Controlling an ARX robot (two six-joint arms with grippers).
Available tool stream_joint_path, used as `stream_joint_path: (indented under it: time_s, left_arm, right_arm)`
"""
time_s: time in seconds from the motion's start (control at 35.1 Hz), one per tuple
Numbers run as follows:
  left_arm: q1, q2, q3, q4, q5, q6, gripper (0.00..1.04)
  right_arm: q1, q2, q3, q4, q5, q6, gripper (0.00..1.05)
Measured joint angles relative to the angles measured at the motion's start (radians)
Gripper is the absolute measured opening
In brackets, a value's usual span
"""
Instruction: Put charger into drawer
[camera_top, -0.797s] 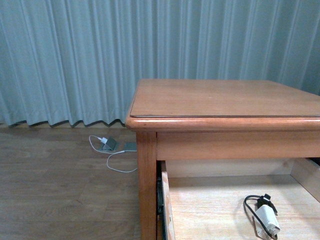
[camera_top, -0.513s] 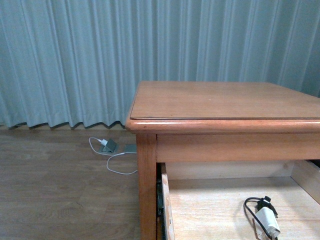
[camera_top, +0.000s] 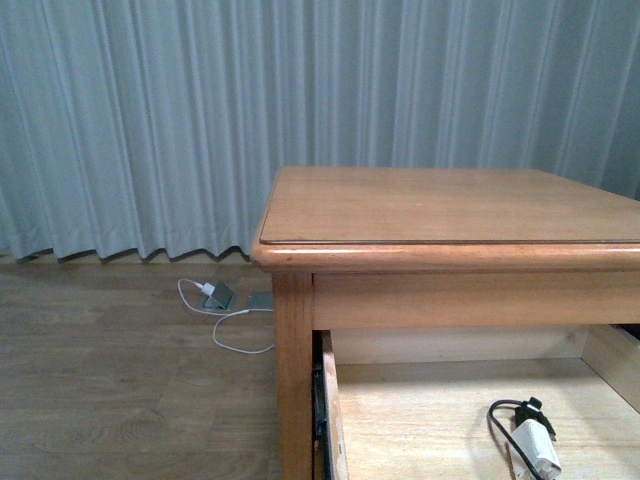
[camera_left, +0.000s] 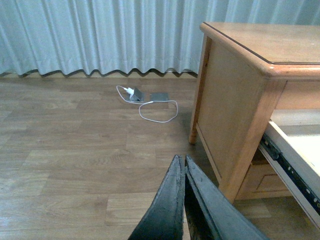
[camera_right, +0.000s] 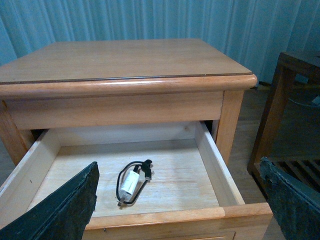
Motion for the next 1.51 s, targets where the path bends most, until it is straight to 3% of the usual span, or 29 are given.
stream_joint_path:
  time_s: [0.85, 0.94, 1.08, 1.2, 1.31, 1.4, 1.51]
  left_arm:
    - [0.002, -0.085, -0.053, 0.000, -0.001, 0.002, 0.04]
    - [0.002, -0.085, -0.053, 0.000, -0.001, 0.002, 0.16]
    - [0.002, -0.085, -0.053, 0.000, -0.001, 0.002, 0.43]
    - [0.002, -0.085, -0.053, 0.000, -0.001, 0.002, 0.62]
    - [0.002, -0.085, -0.053, 0.000, -0.001, 0.003, 0.87]
    - [0.002, -0.085, -0.053, 0.000, -0.001, 0.003, 1.00]
    - [0.002, -0.085, -0.053, 0.000, -0.001, 0.003, 0.98]
  right_arm:
    - [0.000, 0.000, 0.000, 0.000, 0.000, 0.000, 0.96]
    - [-0.011, 0.045, 0.062, -0.198, -0.098, 0.006, 0.96]
    - [-0.001, 0.233, 0.108, -0.418, -0.140, -0.004, 0.96]
    - [0.025, 0.410, 0.124, -0.399, -0.171, -0.015, 0.96]
    - [0.069, 0.647, 0.174, -0.274, -0.168, -0.013, 0.96]
    - [0.103, 0.770, 0.200, -0.198, -0.149, 0.000, 0.96]
    - [0.156, 0.903, 0.234, -0.106, -0.098, 0.011, 0.96]
